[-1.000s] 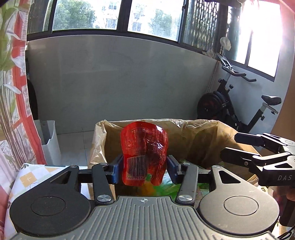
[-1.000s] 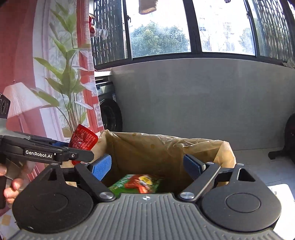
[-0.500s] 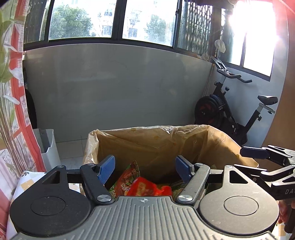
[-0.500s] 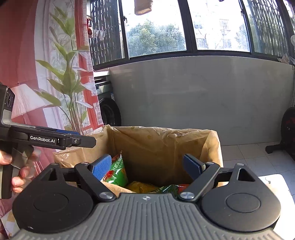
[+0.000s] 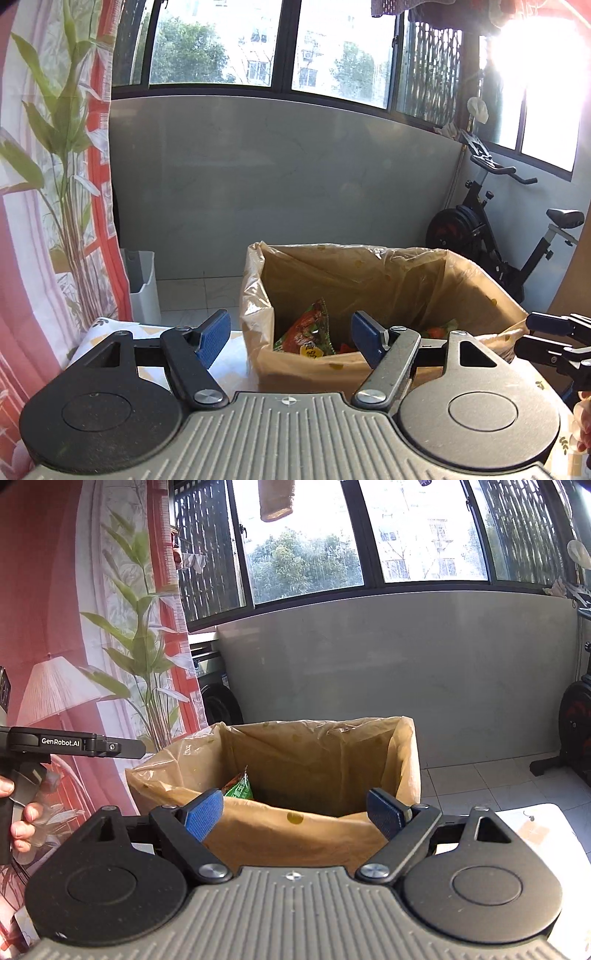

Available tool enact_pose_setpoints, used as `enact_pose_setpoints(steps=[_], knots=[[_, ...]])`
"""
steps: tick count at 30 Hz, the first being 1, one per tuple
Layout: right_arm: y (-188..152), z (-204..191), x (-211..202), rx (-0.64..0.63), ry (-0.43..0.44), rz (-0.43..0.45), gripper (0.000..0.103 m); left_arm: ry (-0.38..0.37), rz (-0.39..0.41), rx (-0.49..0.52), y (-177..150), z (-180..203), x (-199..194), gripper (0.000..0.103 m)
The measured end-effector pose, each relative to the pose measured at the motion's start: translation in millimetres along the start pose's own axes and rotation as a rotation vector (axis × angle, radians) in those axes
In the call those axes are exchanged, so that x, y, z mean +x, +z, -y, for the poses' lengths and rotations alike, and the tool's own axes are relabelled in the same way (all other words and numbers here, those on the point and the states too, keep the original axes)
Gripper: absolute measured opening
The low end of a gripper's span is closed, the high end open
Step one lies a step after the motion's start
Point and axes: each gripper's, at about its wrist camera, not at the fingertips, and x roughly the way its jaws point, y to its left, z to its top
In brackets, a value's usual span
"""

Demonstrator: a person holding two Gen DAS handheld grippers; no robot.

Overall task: Organize snacks
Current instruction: 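Move both open grippers back down to the snack pile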

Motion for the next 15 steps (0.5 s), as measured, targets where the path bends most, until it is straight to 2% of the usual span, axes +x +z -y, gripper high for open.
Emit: enact_pose_setpoints(steps=[4, 9, 11, 15], knots=[[-15.8, -3.4, -9.1, 0.001, 0.018, -0.007, 0.087, 0.006, -0.016, -0.011, -25.5, -8.6, -13.4, 0.074], [-38.2, -6.0, -10.9, 0.005, 0.029, -0.042, 0.087, 0.041, -0.083, -0.022, -56.8, -22.4, -20.9, 0.074], [-47.3, -5.4, -10.1, 0.01, 0.018, -0.065, 0.087, 0.039, -0.122, 0.008, -63.7, -28.1, -23.1, 0.074], [-70.0, -1.0, -10.1, 0.025, -0.009, -0.115, 0.087, 0.061, -0.148, 0.022, -69.9, -45.7, -34.7, 0.074]])
